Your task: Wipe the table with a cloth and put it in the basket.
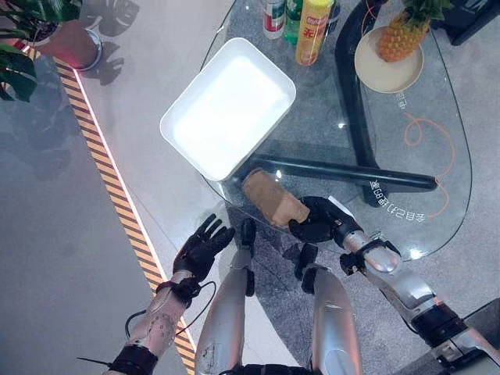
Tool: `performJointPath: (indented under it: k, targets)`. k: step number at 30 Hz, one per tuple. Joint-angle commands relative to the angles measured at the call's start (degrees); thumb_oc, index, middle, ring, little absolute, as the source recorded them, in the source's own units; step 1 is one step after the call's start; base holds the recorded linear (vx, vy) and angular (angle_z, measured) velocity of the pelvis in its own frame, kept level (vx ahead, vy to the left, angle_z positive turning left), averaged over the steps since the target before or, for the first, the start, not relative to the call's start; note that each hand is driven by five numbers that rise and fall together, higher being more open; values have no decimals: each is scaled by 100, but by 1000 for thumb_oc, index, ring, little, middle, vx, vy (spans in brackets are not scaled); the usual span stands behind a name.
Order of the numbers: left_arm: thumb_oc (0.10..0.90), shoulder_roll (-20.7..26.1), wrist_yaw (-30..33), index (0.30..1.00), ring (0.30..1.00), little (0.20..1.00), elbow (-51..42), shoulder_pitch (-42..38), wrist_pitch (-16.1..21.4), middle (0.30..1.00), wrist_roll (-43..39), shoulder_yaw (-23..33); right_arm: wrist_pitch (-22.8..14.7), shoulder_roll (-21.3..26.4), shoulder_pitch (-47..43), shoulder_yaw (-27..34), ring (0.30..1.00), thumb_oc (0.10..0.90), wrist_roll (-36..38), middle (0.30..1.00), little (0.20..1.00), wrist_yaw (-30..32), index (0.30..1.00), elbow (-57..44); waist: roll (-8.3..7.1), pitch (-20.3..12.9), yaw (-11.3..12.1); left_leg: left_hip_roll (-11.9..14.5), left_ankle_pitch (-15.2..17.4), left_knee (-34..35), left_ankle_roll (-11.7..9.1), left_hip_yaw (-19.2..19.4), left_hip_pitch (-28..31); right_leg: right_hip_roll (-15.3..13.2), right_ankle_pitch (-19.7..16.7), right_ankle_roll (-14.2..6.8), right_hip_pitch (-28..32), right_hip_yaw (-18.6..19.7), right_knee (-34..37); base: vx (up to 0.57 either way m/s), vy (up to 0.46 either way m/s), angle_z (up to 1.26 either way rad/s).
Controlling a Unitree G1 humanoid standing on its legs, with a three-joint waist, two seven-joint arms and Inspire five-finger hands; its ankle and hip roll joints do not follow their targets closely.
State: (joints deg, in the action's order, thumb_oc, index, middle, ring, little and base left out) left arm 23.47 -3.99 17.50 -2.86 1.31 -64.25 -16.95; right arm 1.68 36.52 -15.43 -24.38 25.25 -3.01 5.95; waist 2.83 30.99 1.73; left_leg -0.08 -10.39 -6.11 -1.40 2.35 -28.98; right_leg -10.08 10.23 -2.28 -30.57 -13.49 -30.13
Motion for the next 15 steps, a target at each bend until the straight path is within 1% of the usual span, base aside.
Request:
performJointPath:
  k: [1, 3, 5, 6, 7, 8, 9, 12, 15]
  targets:
    - [800, 237, -381, 900, 900, 900, -602, 449, -129, 900, -289, 10, -1051, -81, -168, 254, 300, 100, 627, 300, 200, -549, 300, -1149, -171, -120, -5, -291, 1488, -1393, 7, 429, 207, 428, -752, -204, 371, -2, 1205, 0, 0, 0]
    - [800, 232, -688, 900, 900, 900, -884, 536, -233, 900, -685, 7, -1162, -53, -72, 335, 300, 100, 810, 300, 200, -645, 300, -1341, -168, -120, -21, -282, 1507, -1413, 21, 448, 241, 437, -743, -199, 421, 4, 1212, 15, 3, -2]
    - [800, 266, -838, 900, 900, 900, -1121, 587, -311, 900, -839, 21, -1280, -49, 37, 417, 300, 100, 1006, 300, 200, -781, 300, -1505, -167, -120, -42, -266, 1514, -1426, 35, 473, 240, 449, -746, -195, 426, 5, 1216, 0, 0, 0]
    - [800, 272, -877, 900, 900, 900, -1189, 600, -310, 900, -898, 5, -1333, -51, 64, 443, 300, 100, 1130, 300, 200, -840, 300, -1560, -167, -120, -50, -263, 1513, -1435, 40, 479, 226, 451, -751, -195, 415, 9, 1214, 15, 2, 7]
    - [800, 294, -961, 900, 900, 900, -1295, 621, -302, 900, -997, -13, -1429, -61, 87, 490, 300, 100, 1437, 300, 200, -985, 300, -1678, -170, -120, -61, -257, 1509, -1446, 50, 486, 194, 459, -761, -192, 386, 22, 1210, 13, -3, 5]
    - [800, 300, -993, 900, 900, 900, -1337, 628, -310, 900, -1031, -7, -1465, -102, 115, 521, 300, 100, 1540, 300, 200, -1065, 300, -1734, -174, -120, -65, -252, 1511, -1458, 53, 486, 177, 465, -761, -190, 373, 29, 1202, 19, -6, 5]
    - [800, 302, -1072, 900, 900, 900, -1347, 627, -313, 900, -1102, 8, -1581, -154, 148, 573, 300, 100, 1696, 300, 200, -1164, 300, -1782, -181, -120, -71, -247, 1513, -1469, 52, 489, 166, 472, -763, -193, 362, 39, 1196, 0, 0, 0]
    - [800, 297, -1171, 900, 900, 900, -1435, 590, -346, 900, -1328, 12, -1678, -257, 195, 673, 300, 100, 1699, 300, 200, -1226, 300, -1880, -201, -120, -89, -247, 1518, -1485, 62, 509, 126, 477, -779, -207, 320, 55, 1188, 0, 0, 0]
    - [800, 277, -1245, 900, 900, 900, -1620, 563, -439, 900, -1436, 65, -1641, -246, 256, 761, 300, 100, 1524, 300, 200, -1253, 300, -1970, -224, -120, -105, -240, 1522, -1490, 71, 542, 94, 478, -789, -219, 286, 53, 1191, 0, 0, 0]
